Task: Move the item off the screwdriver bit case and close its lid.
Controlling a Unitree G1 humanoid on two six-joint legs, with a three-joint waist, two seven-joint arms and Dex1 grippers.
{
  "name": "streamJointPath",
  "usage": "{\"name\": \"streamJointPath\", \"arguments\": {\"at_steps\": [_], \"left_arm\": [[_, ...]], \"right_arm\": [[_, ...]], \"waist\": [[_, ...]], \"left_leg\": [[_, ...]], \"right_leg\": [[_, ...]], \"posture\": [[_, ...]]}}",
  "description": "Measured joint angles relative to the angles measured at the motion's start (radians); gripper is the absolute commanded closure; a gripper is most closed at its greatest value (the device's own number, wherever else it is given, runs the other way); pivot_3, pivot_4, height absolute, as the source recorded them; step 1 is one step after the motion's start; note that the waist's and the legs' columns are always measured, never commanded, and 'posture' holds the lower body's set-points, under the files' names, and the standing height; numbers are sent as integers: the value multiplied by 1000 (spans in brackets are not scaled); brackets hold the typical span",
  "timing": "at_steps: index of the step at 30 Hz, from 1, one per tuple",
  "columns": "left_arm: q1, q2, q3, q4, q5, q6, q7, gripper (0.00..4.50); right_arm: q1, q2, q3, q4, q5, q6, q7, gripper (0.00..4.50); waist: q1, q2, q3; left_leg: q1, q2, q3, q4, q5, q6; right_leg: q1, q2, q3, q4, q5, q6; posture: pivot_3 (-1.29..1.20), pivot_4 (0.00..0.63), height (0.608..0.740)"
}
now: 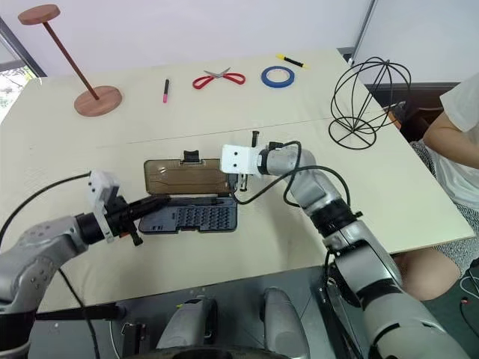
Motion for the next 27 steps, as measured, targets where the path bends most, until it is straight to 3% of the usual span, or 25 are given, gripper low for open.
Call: {"name": "streamJointPath", "arguments": {"at_steps": [6, 17, 27], "left_arm": [[-94, -6, -1, 13, -50, 47, 15, 4500], [-462, -23, 107, 188, -177, 121, 133, 4500], [-412, 12, 106, 488, -27, 12, 31, 4500]], "right_arm": [[109, -23, -19, -200, 0, 6, -11, 4468], [130, -20, -14, -243, -11, 3, -20, 4468], [129, -19, -13, -242, -15, -7, -18, 4468]], "waist": [[-4, -1, 0], [-4, -3, 2], [-3, -4, 2]], "left_leg": [[1, 0, 0, 0, 0, 0], [0, 0, 0, 0, 1, -1], [0, 0, 0, -1, 2, -3]], "right_leg": [[0, 1, 0, 0, 0, 0], [0, 1, 0, 0, 0, 0], [-1, 1, 0, 0, 0, 0]], "posture": [[0, 150, 740], [0, 150, 740], [0, 150, 740]]}}
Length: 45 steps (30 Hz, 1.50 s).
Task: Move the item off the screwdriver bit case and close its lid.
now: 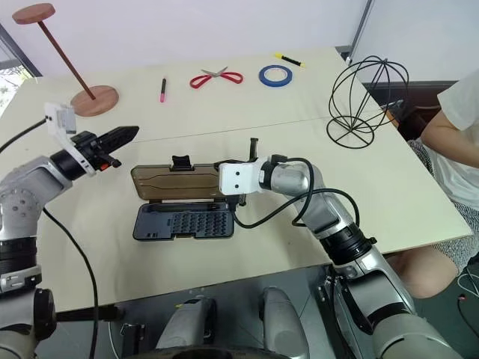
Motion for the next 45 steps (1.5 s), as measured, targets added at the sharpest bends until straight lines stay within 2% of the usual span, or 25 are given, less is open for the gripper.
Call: {"name": "streamJointPath", "arguments": {"at_steps": [6, 14, 29, 30, 31, 34, 35, 38, 39, 43, 45], "left_arm": [[-5, 1, -19, 163, 89, -76, -81, 4500], [-5, -18, -83, 265, 159, -117, -174, 4500], [-5, -25, -115, 275, 201, -129, -247, 4500], [-5, -26, -116, 275, 203, -129, -249, 4500], [-4, -27, -116, 275, 203, -129, -252, 4500], [-4, -29, -116, 275, 203, -128, -254, 4500], [-4, -32, -116, 275, 203, -127, -254, 4500], [-3, -38, -116, 275, 203, -125, -254, 4500], [-2, -38, -116, 274, 203, -125, -254, 4500], [0, -39, -116, 270, 203, -122, -254, 4500], [17, -39, -113, 244, 198, -107, -253, 4500]], "right_arm": [[0, 2, 0, 0, 0, -1, 6, 4468], [-1, 5, 0, 0, 1, -1, 14, 4468], [-3, 2, 0, 2, 8, -16, 33, 4468], [-4, 2, 0, 2, 9, -16, 34, 3895], [-5, 3, 0, 2, 10, -16, 35, 3568], [-19, 4, 0, 3, 17, -16, 35, 2202], [-25, 4, -1, 4, 20, -15, 36, 1587], [-30, 4, -2, 4, 22, -10, 39, 216], [-30, 3, -2, 7, 21, -5, 39, 95], [-50, -5, -7, 11, 31, 32, 61, 95], [-68, -8, -37, 8, 94, 120, 105, 95]], "waist": [[2, 0, 0], [1, 0, 0], [1, 0, 0], [1, 0, 0], [1, 0, 0], [1, 0, 0], [1, 0, 0], [1, 0, 0], [1, 0, 0], [1, 0, 0], [1, 0, 0]], "left_leg": [[0, 0, 0, 0, 0, -1], [0, 0, 0, 0, 0, -1], [0, 0, 0, 0, 0, -1], [0, 0, 0, 0, 0, -1], [0, 0, 0, 0, 0, -1], [0, 0, 0, 0, 0, -1], [0, 0, 0, 0, 0, -1], [0, 0, 0, 0, 0, -1], [0, 0, 0, 0, 0, -1], [0, 0, 0, 0, 0, -1], [0, 0, 0, 0, 0, -1]], "right_leg": [[0, 0, 0, 0, 0, 0], [0, 0, 0, 0, 0, 0], [0, 0, 0, 0, 0, 0], [0, 0, 0, 0, 0, 0], [0, 0, 0, 0, 0, 0], [0, 0, 0, 0, 0, 0], [0, 0, 0, 0, 0, 0], [0, 0, 0, 0, 0, 0], [0, -1, 0, 0, 0, 0], [0, -1, 0, 0, 0, 0], [0, -1, 0, 0, 0, 0]], "posture": [[0, 150, 740], [0, 150, 740], [0, 150, 740], [0, 150, 740], [0, 150, 740], [0, 150, 740], [0, 150, 740], [0, 150, 740], [0, 150, 740], [0, 150, 740], [0, 150, 740]]}}
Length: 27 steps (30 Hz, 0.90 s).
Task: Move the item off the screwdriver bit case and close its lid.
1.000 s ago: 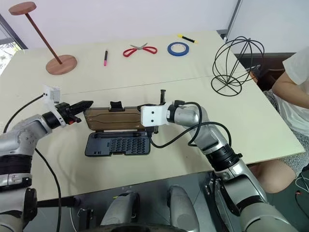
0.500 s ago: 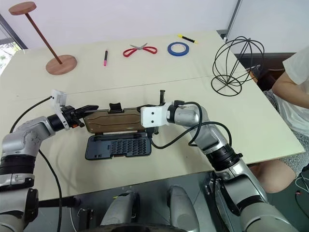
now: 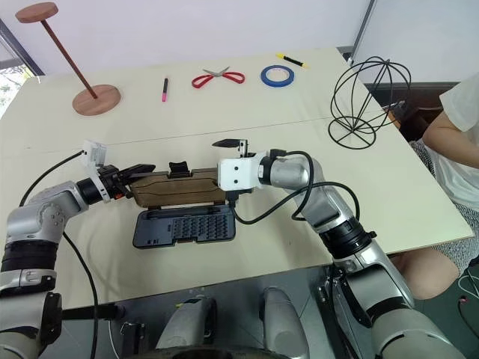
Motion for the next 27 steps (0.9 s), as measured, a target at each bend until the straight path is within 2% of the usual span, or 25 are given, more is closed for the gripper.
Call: {"name": "streamJointPath", "arguments": {"at_steps": [2, 5, 18, 27], "left_arm": [[37, 1, 4, -49, -15, 26, 1, 4500], [94, 6, 11, -132, -40, 74, 8, 4500], [254, 68, 137, -413, -175, 261, 78, 4500], [388, 85, 226, -658, -349, 406, 151, 4500]], "right_arm": [[-22, -12, -67, -9, 81, 106, 35, 95], [-34, -35, -120, -31, 125, 170, 46, 95], [-19, -116, -196, -86, 278, 359, 91, 95], [-9, -128, -238, -111, 358, 464, 66, 95]], "waist": [[1, 0, 0], [2, 0, 0], [0, 0, 0], [0, 0, 0]], "left_leg": [[0, 0, 0, 0, 0, 0], [0, 0, 0, 0, 0, 0], [0, 0, 0, 0, 0, 0], [0, 0, 0, -1, 0, 0]], "right_leg": [[0, 0, 0, 0, 0, 0], [0, -1, 0, 0, 0, 0], [0, -1, 0, 0, 0, 0], [0, -1, 0, -1, 0, 0]], "posture": [[0, 150, 740], [0, 150, 740], [0, 150, 740], [0, 150, 740]]}}
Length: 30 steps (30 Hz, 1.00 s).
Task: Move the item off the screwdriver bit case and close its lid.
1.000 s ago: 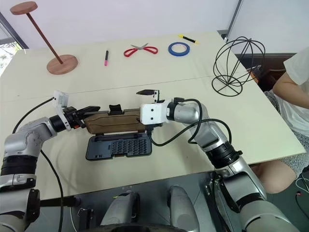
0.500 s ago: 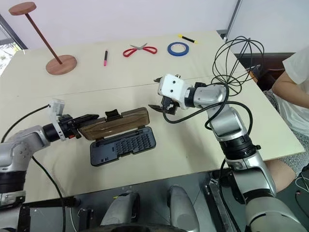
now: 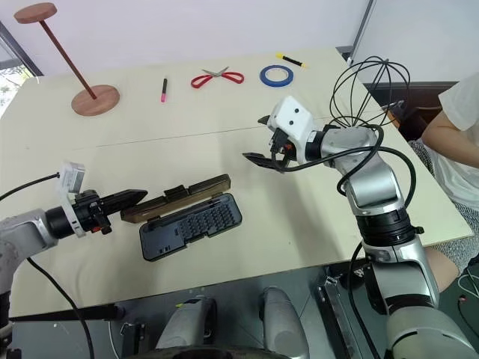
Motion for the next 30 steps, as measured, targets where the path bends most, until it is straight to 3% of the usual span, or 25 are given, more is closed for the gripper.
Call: {"name": "streamJointPath", "arguments": {"at_steps": [8, 16, 22, 25, 30], "left_arm": [[132, 15, 55, -159, -175, 84, 61, 4500], [240, 100, 134, -198, -280, 105, 62, 4500], [83, 135, 98, -103, -228, 38, 63, 4500], [-73, 167, 10, 32, -136, -27, 20, 4500], [-295, 177, -192, 268, 47, -148, -115, 4500]], "right_arm": [[20, -4, 1, -22, 32, 60, -22, 95], [45, -3, 4, -50, 41, 89, -40, 95], [48, -8, 9, -76, 98, 136, 0, 95], [54, -44, 16, -122, 164, 193, 62, 971], [97, -100, 26, -217, 300, 311, 161, 3684]], "waist": [[0, 0, 0], [1, 0, 0], [8, 0, 0], [11, 0, 0], [23, -1, 0]], "left_leg": [[0, 0, 0, 0, 0, 0], [0, 0, 0, 0, 0, 0], [0, 0, 0, 0, 0, 0], [0, 0, 1, 0, 0, 0], [0, 0, 1, 0, 0, 0]], "right_leg": [[0, 1, 0, 0, -2, -3], [0, 0, 0, 0, -2, -4], [0, 1, 0, 0, -2, -4], [1, 1, 0, -1, -2, -4], [0, 1, 0, -2, -2, -3]], "posture": [[0, 150, 740], [0, 150, 740], [0, 150, 740], [0, 150, 740], [0, 150, 740]]}}
